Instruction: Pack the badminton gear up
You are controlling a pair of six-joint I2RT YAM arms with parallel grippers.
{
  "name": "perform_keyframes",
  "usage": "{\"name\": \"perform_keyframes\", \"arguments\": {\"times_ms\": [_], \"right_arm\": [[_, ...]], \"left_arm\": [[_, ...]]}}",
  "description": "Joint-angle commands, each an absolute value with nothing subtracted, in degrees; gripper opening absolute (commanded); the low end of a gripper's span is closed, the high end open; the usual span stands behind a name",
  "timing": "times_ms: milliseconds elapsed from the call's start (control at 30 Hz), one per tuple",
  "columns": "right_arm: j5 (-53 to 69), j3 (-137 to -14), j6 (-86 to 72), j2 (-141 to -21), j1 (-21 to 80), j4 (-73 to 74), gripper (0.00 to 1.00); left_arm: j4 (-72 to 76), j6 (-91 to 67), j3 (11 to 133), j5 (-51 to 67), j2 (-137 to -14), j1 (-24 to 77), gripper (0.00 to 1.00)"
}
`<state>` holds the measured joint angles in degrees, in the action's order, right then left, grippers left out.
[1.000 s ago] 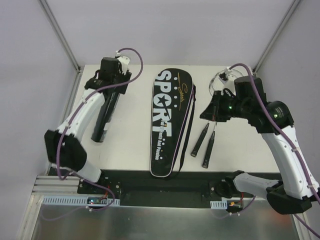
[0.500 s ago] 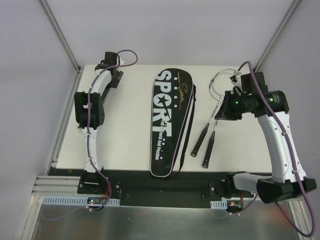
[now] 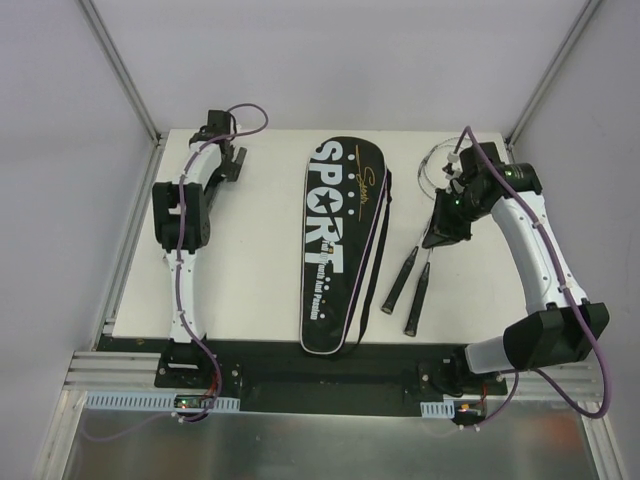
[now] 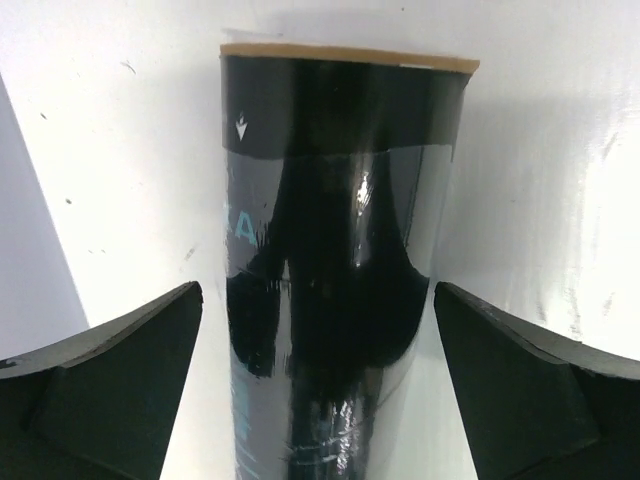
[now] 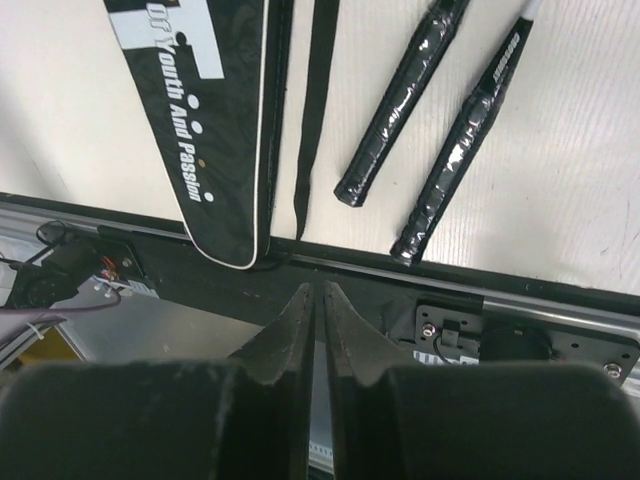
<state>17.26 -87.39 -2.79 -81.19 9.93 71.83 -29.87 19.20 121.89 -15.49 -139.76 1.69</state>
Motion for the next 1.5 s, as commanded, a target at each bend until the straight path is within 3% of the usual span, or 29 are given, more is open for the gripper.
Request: {"name": "perform_keyframes", "arguments": {"times_ms": [0, 67, 200, 267, 400, 567, 767, 967, 1000, 1167, 1200, 1300, 1400, 1467], "right_arm": [[18.0, -83.7, -1.9, -79.3, 9.7, 73.5, 0.15], [17.9, -82.0, -1.8, -78.3, 9.7, 73.2, 0.2], [17.2, -77.7, -2.1, -75.9, 9.8, 70.6, 0.48], [16.9, -74.5, -2.8, -74.9, 9.8, 69.0, 0.57], [15.7, -68.9, -5.1, -71.8, 9.8, 64.7, 0.78], [14.9, -63.1, -8.7, -66.7, 9.8, 62.8, 0.96], [17.3, -56.3, -11.3, -57.2, 9.8, 61.6, 0.96], [26.9, -42.3, -20.5, -53.8, 14.4, 46.4, 0.99], [26.5, -40.7, -22.5, -54.7, 18.2, 40.8, 0.92], [21.5, -31.6, -36.4, -59.7, 29.3, 22.6, 0.75], [20.4, -31.1, -37.3, -60.7, 32.2, 18.5, 0.67], [16.4, -32.4, -39.2, -67.0, 36.9, 15.1, 0.55], [12.7, -34.8, -40.2, -73.2, 40.0, 15.0, 0.52], [12.9, -35.2, -40.9, -76.3, 40.3, 13.9, 0.42]], "left_arm": [[-29.2, 12.5, 119.0, -14.0, -130.3, 2.1, 0.99], [-29.2, 9.9, 116.2, -11.0, -126.8, 2.6, 0.99], [-29.4, 6.2, 110.0, -8.8, -115.3, 6.0, 0.99], [-30.1, 3.7, 105.0, -6.6, -110.7, 7.9, 0.97], [-30.2, 0.2, 94.5, 4.2, -96.4, 18.2, 0.89], [-30.1, -9.0, 83.4, 8.8, -89.2, 33.2, 0.83], [-31.0, -11.4, 82.0, 4.6, -95.5, 48.8, 0.81], [-31.5, -18.7, 79.4, 4.6, -93.0, 51.8, 0.72], [-31.5, -19.2, 78.8, 4.6, -91.9, 51.9, 0.72], [-31.1, -21.7, 72.7, 8.2, -84.9, 52.1, 0.72], [-31.0, -22.3, 71.6, 10.0, -84.0, 52.2, 0.69], [-30.2, -26.9, 66.9, 11.2, -80.8, 52.2, 0.69], [-29.0, -30.7, 63.8, 11.5, -78.2, 52.2, 0.69], [-28.7, -30.6, 63.3, 11.5, -77.4, 52.3, 0.68]]}}
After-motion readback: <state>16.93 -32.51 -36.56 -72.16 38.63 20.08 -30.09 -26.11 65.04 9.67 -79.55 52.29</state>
